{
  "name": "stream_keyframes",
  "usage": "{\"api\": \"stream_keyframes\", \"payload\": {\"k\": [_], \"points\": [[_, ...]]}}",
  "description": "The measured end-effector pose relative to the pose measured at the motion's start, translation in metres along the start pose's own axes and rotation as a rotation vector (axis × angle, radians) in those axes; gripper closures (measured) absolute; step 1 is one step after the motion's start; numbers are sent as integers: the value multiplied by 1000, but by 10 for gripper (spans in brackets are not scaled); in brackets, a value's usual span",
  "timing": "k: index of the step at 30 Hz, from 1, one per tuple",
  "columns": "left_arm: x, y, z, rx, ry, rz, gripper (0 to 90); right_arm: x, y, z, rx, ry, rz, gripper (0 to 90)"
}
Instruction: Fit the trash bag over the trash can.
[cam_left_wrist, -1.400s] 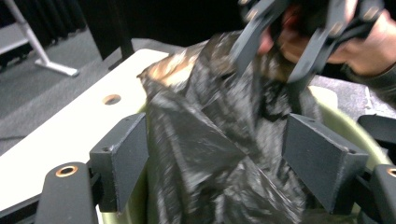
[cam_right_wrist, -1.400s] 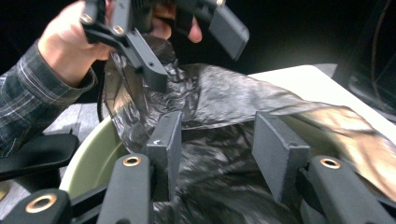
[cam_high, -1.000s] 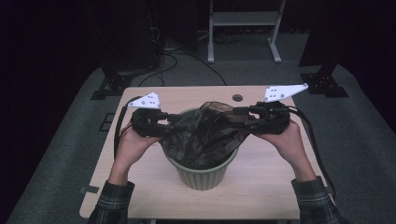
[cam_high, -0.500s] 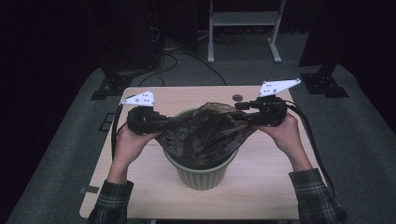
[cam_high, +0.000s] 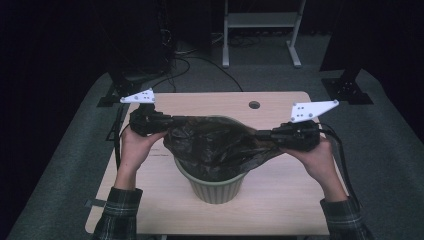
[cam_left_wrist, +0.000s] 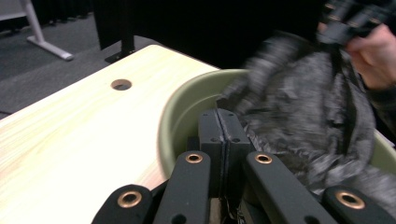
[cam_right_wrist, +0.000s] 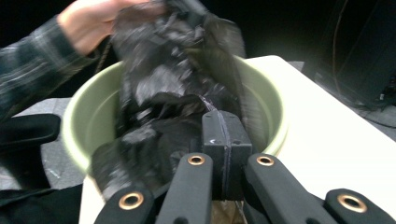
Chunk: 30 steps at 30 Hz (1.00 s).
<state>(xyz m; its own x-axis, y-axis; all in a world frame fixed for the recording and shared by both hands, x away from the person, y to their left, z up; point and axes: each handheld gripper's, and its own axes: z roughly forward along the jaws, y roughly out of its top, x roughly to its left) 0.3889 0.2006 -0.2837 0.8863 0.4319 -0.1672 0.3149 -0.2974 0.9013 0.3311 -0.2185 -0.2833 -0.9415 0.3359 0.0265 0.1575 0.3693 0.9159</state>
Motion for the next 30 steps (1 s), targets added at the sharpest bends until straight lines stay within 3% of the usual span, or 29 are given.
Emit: {"api": "stream_keyframes", "payload": {"k": [11,14,16,19,20,21,23,26,30], "points": [[26,-11,-11,-5,70,-70,900,18,-28,-19,2,78,14,899],[27,-17,-16,-19,66,-80,900,28,-38,-24,11,129,19,899],[27,-18,-16,-23,56,-75,900,30,-40,-24,20,133,19,897],[23,-18,-15,-19,51,-60,900,29,-37,-29,-19,112,17,755],[23,-18,-15,-21,46,-58,900,26,-28,-34,-65,92,21,721],[22,-17,-14,-20,48,-54,900,26,-28,-34,-65,92,21,721],[22,-17,-14,-22,47,-55,900,21,-13,-36,-100,37,8,652],[23,-18,-14,-23,46,-56,900,8,-4,-27,-89,-8,19,610],[22,-17,-15,-24,40,-50,900,-9,-3,-2,-42,-2,49,595]]}}
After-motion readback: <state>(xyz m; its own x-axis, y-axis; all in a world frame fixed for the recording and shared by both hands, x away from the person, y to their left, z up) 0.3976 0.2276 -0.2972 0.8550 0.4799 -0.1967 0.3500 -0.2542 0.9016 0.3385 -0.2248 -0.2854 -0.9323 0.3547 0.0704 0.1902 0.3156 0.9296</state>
